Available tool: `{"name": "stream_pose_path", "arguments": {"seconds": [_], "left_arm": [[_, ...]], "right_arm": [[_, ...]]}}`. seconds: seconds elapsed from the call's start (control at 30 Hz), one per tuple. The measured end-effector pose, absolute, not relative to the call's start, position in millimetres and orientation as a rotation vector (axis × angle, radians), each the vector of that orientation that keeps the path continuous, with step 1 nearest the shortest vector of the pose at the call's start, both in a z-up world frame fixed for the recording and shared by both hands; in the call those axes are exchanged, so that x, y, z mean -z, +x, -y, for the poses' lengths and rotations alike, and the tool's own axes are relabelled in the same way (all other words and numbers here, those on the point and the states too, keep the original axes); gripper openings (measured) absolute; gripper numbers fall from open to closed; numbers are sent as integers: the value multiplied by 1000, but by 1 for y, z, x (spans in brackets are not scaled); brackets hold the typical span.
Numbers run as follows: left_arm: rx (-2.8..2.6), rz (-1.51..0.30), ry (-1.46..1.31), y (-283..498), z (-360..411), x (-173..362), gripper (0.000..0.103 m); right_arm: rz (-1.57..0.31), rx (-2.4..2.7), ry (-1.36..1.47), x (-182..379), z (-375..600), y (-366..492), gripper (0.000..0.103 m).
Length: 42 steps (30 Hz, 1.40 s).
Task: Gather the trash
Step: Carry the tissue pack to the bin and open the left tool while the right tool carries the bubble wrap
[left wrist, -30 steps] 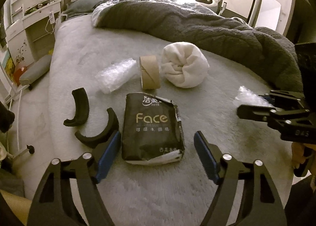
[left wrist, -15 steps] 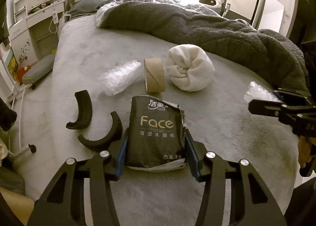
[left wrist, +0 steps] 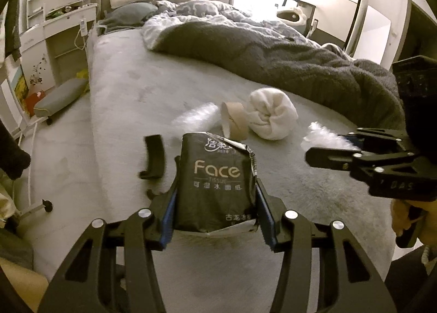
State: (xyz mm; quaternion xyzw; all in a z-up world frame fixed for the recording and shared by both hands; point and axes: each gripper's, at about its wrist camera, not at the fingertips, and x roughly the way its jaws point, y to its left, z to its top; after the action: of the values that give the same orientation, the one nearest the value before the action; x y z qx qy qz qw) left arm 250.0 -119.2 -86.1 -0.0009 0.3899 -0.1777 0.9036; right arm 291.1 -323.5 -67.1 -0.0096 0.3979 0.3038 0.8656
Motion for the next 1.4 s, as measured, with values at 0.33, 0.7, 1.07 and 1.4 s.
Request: {"name": "stream_pose_path", "arguments": {"seconds": [0.33,0.7,1.07,1.4], "left_arm": [[321,-781,-27,235,68,70,54],[246,-786,-85,220,0,68,54],[138,-931,-127,210,-61,103,54],[36,-1181,-194,199,-110,164,54]], "right_arm": [[-812,-714,-61,52,259,288,35],[-814,-789,-102,48,189,286,35],[-817,-871,-129,46,126,278,35],[-889,-942,-175,68,70,266,35]]}}
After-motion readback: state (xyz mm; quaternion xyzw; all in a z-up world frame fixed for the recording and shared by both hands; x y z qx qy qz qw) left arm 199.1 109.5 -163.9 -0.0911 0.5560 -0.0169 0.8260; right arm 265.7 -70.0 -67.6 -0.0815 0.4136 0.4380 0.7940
